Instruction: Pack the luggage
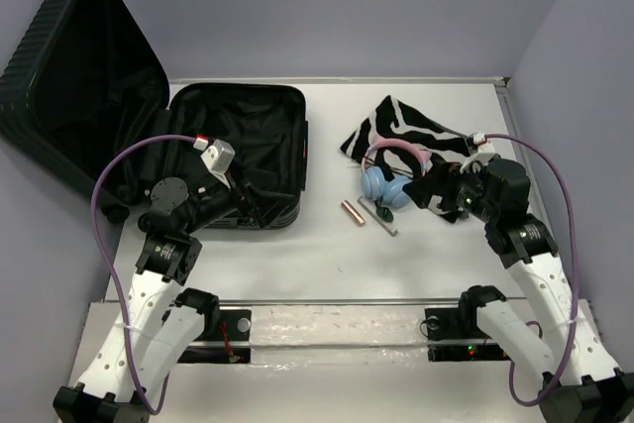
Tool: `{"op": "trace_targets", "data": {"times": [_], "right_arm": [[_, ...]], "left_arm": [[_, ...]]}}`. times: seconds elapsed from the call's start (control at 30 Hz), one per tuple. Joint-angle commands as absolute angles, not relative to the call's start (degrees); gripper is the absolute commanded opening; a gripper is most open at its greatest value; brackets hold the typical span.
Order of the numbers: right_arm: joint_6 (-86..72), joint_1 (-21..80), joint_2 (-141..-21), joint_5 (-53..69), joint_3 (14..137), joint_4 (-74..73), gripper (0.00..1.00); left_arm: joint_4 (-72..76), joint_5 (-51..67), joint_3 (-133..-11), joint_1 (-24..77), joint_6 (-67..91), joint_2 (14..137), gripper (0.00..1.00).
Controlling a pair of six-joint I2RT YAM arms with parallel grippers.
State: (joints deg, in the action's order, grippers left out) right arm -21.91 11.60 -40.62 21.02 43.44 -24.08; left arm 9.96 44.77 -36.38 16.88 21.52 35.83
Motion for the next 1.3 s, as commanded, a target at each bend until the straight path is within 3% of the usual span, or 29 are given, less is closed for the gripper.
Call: {"op": "trace_targets", "data": {"times": [0.0, 0.23, 0.53, 0.73, 0.87, 1.27], "right_arm": [[-21.7, 15.5, -44.9, 18.6, 44.0, -23.0, 0.98], [-22.0, 31.6, -56.0, 1.3, 46.2, -21.3, 0.9], [-22.0, 36.2, -68.7, -5.4, 48.6, -18.7, 0.82], [-21.7, 40.6, -76.1, -7.1, 51.1, -16.8, 0.6], [-21.2, 42.5, -82.9, -8.4, 54.0, -15.2, 0.51], [-18.9, 43.8, -98.1, -17.7, 58.4, -13.2, 0.52]], "left_arm": [[11.4, 46.7, -38.3, 17.0, 20.7, 35.6, 0.99], [11.5, 45.8, -37.9, 16.9, 21.1, 35.4, 0.99], [11.4, 44.8, -38.0, 16.9, 21.2, 34.4, 0.99], [11.4, 44.8, -38.0, 16.8, 21.1, 34.2, 0.99], [11.4, 44.7, -38.0, 16.8, 21.1, 33.9, 0.99], [10.8, 44.1, -38.1, 16.8, 20.7, 33.3, 0.99]]}}
